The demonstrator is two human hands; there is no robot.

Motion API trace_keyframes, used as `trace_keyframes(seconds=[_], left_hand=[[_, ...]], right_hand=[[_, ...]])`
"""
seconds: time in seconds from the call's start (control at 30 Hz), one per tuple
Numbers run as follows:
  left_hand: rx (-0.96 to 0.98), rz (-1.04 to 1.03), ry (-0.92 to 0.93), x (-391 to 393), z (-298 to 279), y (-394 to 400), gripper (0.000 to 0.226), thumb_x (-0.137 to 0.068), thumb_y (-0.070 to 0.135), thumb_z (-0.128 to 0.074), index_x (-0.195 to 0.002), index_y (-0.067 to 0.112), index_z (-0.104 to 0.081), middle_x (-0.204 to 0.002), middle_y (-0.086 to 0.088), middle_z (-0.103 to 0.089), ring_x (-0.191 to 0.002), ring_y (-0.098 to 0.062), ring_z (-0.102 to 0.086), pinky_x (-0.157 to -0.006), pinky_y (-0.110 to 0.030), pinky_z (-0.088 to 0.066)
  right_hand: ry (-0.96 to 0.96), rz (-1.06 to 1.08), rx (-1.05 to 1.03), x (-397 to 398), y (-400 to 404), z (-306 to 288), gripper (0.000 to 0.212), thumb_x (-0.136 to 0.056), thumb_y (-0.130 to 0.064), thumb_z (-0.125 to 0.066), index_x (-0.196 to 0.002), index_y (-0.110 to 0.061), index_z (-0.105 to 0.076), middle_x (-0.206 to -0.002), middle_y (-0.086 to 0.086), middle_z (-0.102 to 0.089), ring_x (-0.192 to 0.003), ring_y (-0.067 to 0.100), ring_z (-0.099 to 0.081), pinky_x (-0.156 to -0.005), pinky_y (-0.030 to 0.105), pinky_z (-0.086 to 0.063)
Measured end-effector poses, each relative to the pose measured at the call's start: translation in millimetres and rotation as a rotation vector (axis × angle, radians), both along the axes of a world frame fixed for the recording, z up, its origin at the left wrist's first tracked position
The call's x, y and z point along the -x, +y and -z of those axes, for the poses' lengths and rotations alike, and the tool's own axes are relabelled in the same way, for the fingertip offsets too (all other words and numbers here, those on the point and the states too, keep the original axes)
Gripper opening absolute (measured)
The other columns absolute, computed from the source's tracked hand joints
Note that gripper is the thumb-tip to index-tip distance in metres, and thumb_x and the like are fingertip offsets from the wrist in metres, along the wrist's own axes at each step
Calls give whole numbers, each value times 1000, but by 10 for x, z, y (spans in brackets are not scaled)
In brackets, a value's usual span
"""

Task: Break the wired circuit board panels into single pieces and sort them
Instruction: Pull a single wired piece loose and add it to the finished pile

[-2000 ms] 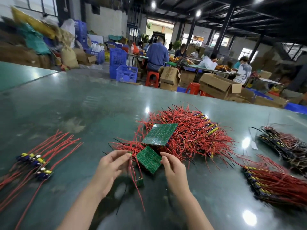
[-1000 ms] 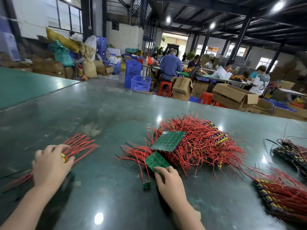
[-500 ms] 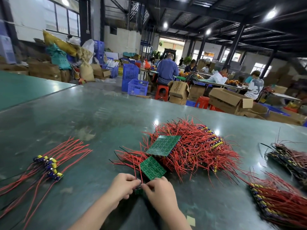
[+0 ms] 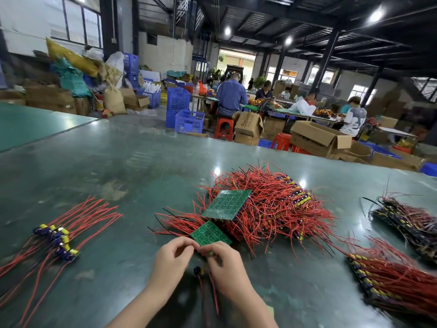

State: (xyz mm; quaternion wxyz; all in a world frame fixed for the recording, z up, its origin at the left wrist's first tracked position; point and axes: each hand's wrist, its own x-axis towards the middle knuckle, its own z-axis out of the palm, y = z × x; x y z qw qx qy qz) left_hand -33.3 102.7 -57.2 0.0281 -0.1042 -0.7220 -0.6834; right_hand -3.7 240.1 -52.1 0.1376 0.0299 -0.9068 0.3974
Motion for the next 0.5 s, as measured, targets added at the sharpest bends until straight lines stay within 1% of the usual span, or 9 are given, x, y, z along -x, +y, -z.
trace_keyframes(seconds=[0.03,0.1,0.17,0.2,0.23,0.3,0.37,0.43,0.5], left_hand=[[17,-79,12,8,22,18,27,-85,-7,-55,-77,16,-67,-66,5,-64,-58,-1,-54,-57,-14,-40],[-7,-177,-1,24,81,30,29,-87,-7,-52,-84,19,-62,-76,2,-63,-62,-6,-52,-62,-24,-42],[-54,-226,-41,61,135,16,29,-88,-7,-50,-89,21,-58,-81,-3,-59,-66,-17,-49,-66,-34,-40],[-64,-235,-58,81,146,1,28,-88,-7,-50,-90,20,-57,-82,-3,-58,-68,-20,-49,-68,-35,-39],[-54,-227,-72,104,151,-9,27,-88,-6,-50,-90,19,-57,-82,-3,-57,-69,-20,-49,-68,-34,-39],[31,-149,-98,132,146,-25,23,-88,-5,-53,-86,17,-59,-78,-1,-59,-66,-17,-49,-63,-28,-39],[147,-59,-138,149,133,-21,22,-86,-6,-54,-82,15,-61,-72,0,-61,-59,-13,-50,-57,-23,-39],[229,17,-176,144,97,-15,26,-84,-6,-52,-79,16,-64,-70,1,-66,-55,-9,-53,-55,-21,-43],[326,95,-142,129,62,-16,33,-83,-6,-51,-76,21,-68,-72,4,-71,-56,-1,-57,-58,-17,-45]], right_hand=[[-29,-36,-64,-10,-1,11,37,-80,3,-49,-103,-17,-72,-100,-6,-66,-100,7,-59,-91,17,-44],[-64,-86,-173,-34,-2,19,47,-78,4,-44,-111,-19,-69,-110,-2,-63,-109,12,-53,-98,21,-40],[-81,-154,-232,-53,27,-25,53,-75,7,-43,-112,-21,-68,-114,0,-58,-110,15,-45,-97,20,-35],[-89,-189,-237,-62,58,-63,53,-73,7,-43,-111,-21,-68,-113,0,-56,-108,16,-42,-96,19,-33],[-102,-222,-226,-67,102,-96,53,-72,6,-42,-109,-21,-68,-112,0,-53,-106,17,-40,-94,19,-32],[-156,-285,-247,-72,206,-125,53,-72,6,-41,-106,-24,-67,-109,-3,-45,-105,18,-36,-96,20,-30],[-214,-320,-351,-84,265,-119,45,-77,1,-48,-103,-30,-68,-105,-6,-39,-106,20,-34,-101,27,-28],[-233,-338,-405,-95,265,-109,30,-80,-13,-60,-99,-34,-70,-103,-8,-37,-107,20,-33,-103,32,-28],[-204,-353,-401,-95,248,-110,17,-80,-30,-69,-96,-35,-72,-101,-11,-38,-106,18,-34,-102,31,-29]])
